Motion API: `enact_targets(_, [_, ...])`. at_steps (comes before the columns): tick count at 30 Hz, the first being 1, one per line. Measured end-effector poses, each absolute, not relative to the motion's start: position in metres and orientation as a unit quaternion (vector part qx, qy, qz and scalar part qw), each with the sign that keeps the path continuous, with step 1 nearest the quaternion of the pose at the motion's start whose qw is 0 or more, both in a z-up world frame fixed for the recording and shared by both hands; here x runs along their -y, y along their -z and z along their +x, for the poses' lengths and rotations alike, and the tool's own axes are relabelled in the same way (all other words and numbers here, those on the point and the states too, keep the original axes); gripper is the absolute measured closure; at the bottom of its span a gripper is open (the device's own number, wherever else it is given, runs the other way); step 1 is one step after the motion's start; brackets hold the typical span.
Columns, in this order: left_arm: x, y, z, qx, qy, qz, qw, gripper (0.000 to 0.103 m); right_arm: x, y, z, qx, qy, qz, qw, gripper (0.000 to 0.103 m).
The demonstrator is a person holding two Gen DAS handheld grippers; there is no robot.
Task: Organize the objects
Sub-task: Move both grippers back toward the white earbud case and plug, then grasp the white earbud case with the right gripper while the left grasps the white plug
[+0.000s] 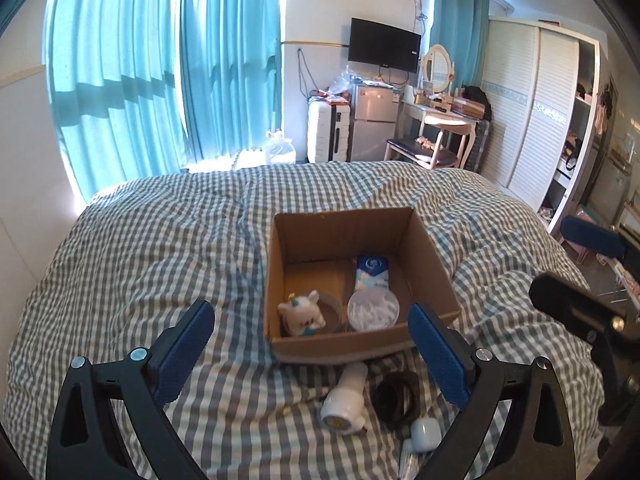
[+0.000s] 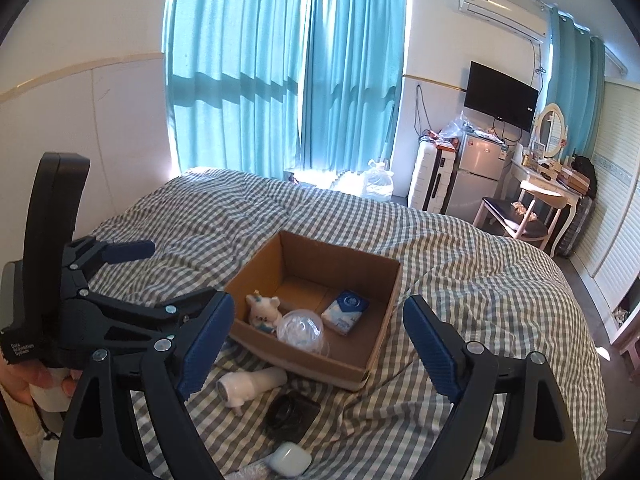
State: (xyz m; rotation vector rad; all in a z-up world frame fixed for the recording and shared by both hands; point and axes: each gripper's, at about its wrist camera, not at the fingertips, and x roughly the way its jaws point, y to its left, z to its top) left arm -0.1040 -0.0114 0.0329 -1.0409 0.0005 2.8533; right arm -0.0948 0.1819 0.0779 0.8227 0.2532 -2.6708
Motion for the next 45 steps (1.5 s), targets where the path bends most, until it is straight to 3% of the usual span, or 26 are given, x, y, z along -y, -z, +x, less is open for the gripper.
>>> enact_targets(24, [0.0,0.092,-0.072,-0.034,-0.903,-0.427,0.015,0.002,-0.197,0.078,-0.086,-0.063,0.88,0.432,0.188,0.017])
enact_targets(27, [0.006,0.101,-0.075,-0.016,-0.898,-0.44,0.011,0.002,-0.193,0.1,-0.089,-0.061,0.863,0.46,0.2,0.021])
enact_targets(34, [0.008,0.112,-0.072,-0.009,-0.895,-0.446,0.017,0.002,-0.175,0.133,-0.089,-0.111,0.834,0.499,0.208,0.044])
enact_targets(45, [-0.001,0.118,-0.066,-0.02,-0.891,-0.451,0.039,0.002,-0.167,0.153,-0.092,-0.143,0.819,0.525,0.184,0.045])
